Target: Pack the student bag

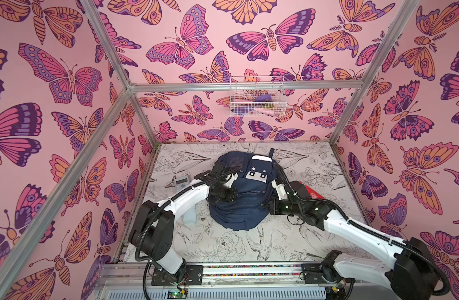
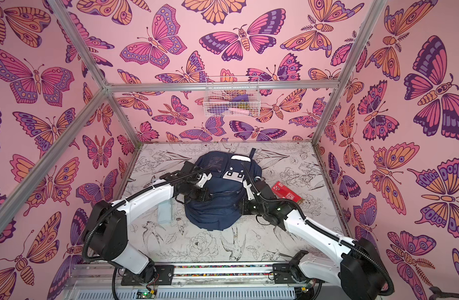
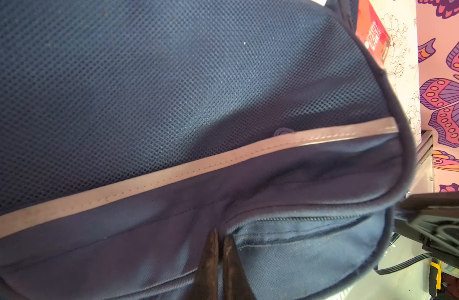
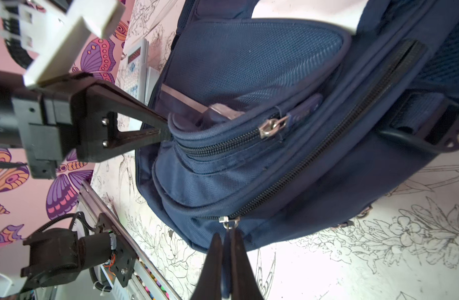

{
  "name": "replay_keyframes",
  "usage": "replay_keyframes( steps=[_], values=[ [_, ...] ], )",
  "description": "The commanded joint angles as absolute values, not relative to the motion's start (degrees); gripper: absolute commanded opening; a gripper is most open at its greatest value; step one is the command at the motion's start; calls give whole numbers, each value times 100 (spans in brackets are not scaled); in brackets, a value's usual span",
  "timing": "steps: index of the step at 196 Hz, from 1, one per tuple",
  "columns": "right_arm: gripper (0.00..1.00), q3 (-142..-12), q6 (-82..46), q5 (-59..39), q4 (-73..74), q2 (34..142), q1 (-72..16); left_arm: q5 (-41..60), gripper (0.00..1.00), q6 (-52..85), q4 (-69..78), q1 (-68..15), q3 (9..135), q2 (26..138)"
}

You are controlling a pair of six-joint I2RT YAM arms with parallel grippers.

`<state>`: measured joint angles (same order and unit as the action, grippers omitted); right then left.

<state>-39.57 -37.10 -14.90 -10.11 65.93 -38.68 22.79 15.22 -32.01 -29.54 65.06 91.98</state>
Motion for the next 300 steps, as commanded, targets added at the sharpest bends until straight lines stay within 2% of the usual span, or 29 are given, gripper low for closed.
replay_keyframes(
  steps=[1,70,132,134,144,151,168,194,239,275,300],
  values=[
    [0,-3745,-3591,-2331,-940,6584,-3929,2499,0,1822,-3035,-2892,6699,9072],
    [0,-4982,-3506,-2346,-221,7832,-4772,2795,0,2595,-2962,-3200,7271,9056],
    [0,-5175,-3196,-1020,-658,8196,-4952,2744,0,3728,-1920,-3291,7401,9014],
    [0,-5165,-3196,-978,-705,8171,-4936,2721,1,3711,-1917,-3288,7423,9010],
    [0,-5057,-3206,-833,-834,7994,-4835,2543,26,3516,-2071,-3258,7468,8978],
    [0,-4958,-3265,-774,-916,7855,-4742,2223,39,3209,-2401,-3244,7514,8941],
    [0,-4733,-3262,-814,-1088,7525,-4504,1229,54,2259,-3480,-3214,7715,8888],
    [0,-4474,-3207,-794,-1119,7205,-4310,440,60,1069,-4323,-3132,7569,8699],
    [0,-4430,-3185,-1102,-1178,7176,-3917,1089,61,-231,-4575,-3339,6935,8408],
    [0,-4430,-3224,-1584,-1113,7223,-3584,503,64,-822,-4314,-3877,6871,8708],
    [0,-4438,-3222,-1808,-1130,7219,-3443,519,65,-1020,-3989,-3946,7004,9239]
  ],
)
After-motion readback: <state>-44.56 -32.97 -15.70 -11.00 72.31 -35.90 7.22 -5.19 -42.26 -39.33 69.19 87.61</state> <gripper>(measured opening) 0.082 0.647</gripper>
